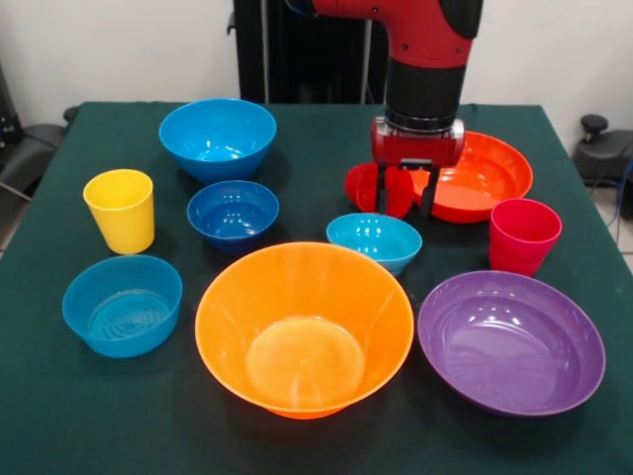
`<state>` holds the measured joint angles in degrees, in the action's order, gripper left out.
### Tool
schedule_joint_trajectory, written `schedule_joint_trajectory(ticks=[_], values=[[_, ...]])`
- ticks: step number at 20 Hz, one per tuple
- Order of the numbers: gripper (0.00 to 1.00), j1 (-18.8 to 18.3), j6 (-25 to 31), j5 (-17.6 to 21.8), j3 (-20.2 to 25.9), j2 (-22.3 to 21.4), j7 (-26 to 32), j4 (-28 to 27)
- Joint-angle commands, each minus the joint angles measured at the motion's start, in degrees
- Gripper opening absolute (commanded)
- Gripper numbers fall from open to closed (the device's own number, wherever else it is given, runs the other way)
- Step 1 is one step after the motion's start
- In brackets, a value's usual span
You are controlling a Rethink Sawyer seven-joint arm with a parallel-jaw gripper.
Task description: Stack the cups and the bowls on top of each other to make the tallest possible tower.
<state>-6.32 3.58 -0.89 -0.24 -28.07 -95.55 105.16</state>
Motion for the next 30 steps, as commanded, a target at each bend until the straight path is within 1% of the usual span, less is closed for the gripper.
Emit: schedule_joint_trajectory(ticks=[1, 12, 17, 20, 22, 24, 26, 30], values=[[1.00, -0.58, 5.42, -1.31, 4.38, 2.46, -6.74, -5.37], [1.00, 0.30, 6.76, -1.68, 3.17, 0.24, -7.79, -3.60], [1.00, 0.50, 5.97, -1.46, 3.08, -0.86, -8.39, -1.73], [1.00, 0.73, 5.91, -1.51, 3.00, -2.56, -8.96, -0.20], [1.00, 1.25, 8.16, -1.93, 2.51, -4.86, -9.12, 0.67], [1.00, 2.42, 12.43, -2.70, 1.22, -6.99, -9.06, 0.18], [1.00, 2.99, 16.19, -3.11, 0.45, -8.10, -8.84, -0.78], [1.00, 3.11, 18.22, -3.20, 0.53, -9.42, -8.98, -0.79]])
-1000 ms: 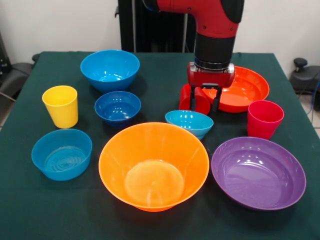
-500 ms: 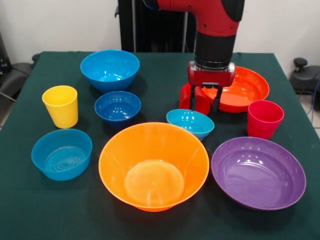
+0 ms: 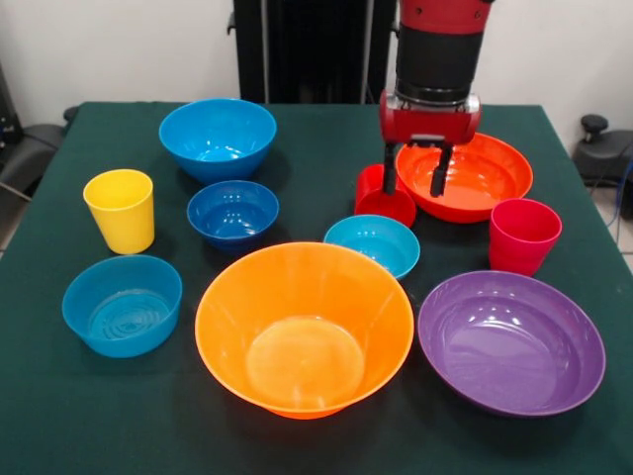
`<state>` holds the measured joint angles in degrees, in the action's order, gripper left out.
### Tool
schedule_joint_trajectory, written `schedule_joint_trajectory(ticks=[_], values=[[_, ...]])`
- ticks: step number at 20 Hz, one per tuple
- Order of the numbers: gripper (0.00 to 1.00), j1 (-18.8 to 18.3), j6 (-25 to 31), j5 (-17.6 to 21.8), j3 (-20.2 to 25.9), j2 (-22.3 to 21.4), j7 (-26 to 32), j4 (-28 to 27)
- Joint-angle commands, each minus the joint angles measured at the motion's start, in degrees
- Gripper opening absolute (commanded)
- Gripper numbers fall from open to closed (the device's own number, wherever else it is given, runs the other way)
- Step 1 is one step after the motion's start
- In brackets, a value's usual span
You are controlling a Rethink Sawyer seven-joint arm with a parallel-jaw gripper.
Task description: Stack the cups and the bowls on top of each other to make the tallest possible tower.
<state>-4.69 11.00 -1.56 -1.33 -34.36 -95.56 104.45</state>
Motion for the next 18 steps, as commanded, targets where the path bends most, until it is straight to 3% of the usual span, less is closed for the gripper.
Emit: schedule_joint_trajectory(ticks=[1, 5, 11, 18], values=[[1.00, 1.79, 11.42, -2.58, 1.40, -3.51, -9.14, -0.28], [1.00, 2.51, 13.67, -2.54, 0.87, -3.22, -9.01, -2.83], [1.00, 0.53, 8.36, -1.54, 3.21, 3.01, -6.98, -6.01], [1.00, -1.03, 5.16, -1.18, 5.15, 5.83, -6.38, -7.78]])
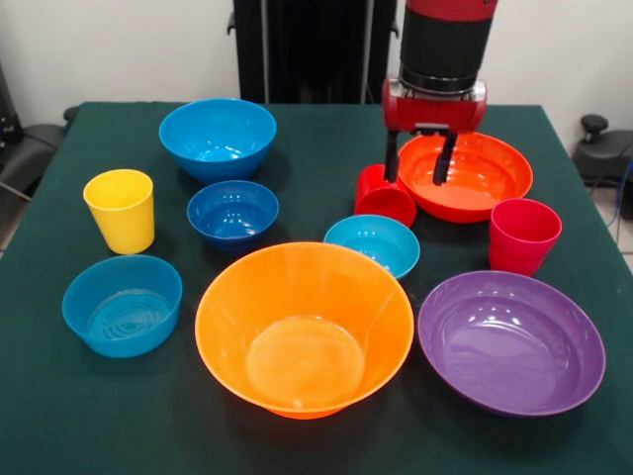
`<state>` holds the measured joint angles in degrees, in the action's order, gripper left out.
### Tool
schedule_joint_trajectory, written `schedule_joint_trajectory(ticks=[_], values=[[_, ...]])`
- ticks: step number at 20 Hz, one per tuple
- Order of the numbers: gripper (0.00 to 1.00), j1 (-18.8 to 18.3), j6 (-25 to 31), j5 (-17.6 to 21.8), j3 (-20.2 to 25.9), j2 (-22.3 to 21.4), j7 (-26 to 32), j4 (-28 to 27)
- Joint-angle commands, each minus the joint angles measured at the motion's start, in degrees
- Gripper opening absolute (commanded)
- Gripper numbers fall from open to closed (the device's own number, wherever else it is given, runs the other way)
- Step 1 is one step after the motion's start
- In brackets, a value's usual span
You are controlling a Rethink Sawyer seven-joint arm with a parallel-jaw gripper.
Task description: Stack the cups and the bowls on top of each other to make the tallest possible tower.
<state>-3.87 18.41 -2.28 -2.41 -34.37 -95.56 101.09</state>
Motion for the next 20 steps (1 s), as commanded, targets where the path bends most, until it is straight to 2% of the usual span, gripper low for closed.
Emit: schedule_joint_trajectory(ticks=[1, 20], values=[[1.00, -1.85, -2.74, -0.35, 6.16, 5.88, -6.57, -4.48], [1.00, -3.49, -8.58, 0.47, 8.54, 8.13, -7.18, -4.88]])
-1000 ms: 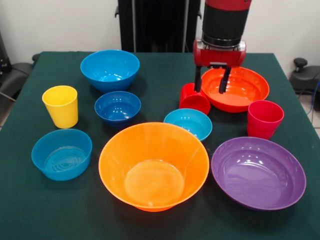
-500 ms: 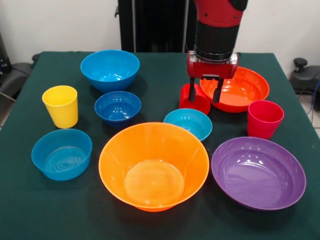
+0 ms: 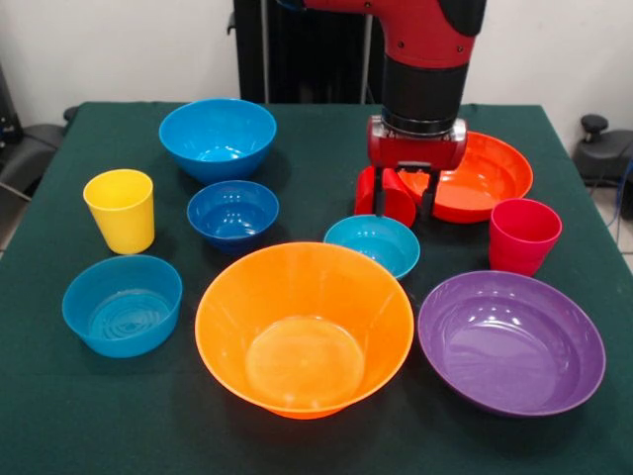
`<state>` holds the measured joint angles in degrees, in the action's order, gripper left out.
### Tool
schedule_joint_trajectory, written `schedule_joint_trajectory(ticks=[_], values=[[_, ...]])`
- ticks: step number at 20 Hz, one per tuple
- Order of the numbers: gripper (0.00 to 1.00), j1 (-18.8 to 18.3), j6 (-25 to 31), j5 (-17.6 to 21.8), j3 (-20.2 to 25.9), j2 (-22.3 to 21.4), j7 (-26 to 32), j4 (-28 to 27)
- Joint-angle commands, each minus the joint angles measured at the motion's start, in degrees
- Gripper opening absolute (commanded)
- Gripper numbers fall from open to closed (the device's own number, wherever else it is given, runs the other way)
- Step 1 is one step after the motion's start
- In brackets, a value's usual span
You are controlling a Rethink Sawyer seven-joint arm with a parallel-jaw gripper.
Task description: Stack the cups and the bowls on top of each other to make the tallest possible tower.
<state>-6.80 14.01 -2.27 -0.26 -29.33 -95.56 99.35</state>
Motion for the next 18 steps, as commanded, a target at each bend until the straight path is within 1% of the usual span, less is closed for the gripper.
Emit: schedule_joint_trajectory(ticks=[1, 10, 13, 18], values=[[1.00, -0.40, -4.17, 0.35, 6.32, 3.28, -7.27, -3.37], [1.00, -0.91, -5.30, 0.31, 6.99, 3.04, -7.41, -2.59], [1.00, -0.93, -5.48, 0.35, 7.16, 3.77, -7.22, -3.21], [1.00, -1.02, -5.34, 0.91, 7.06, 6.21, -6.34, -4.29]])
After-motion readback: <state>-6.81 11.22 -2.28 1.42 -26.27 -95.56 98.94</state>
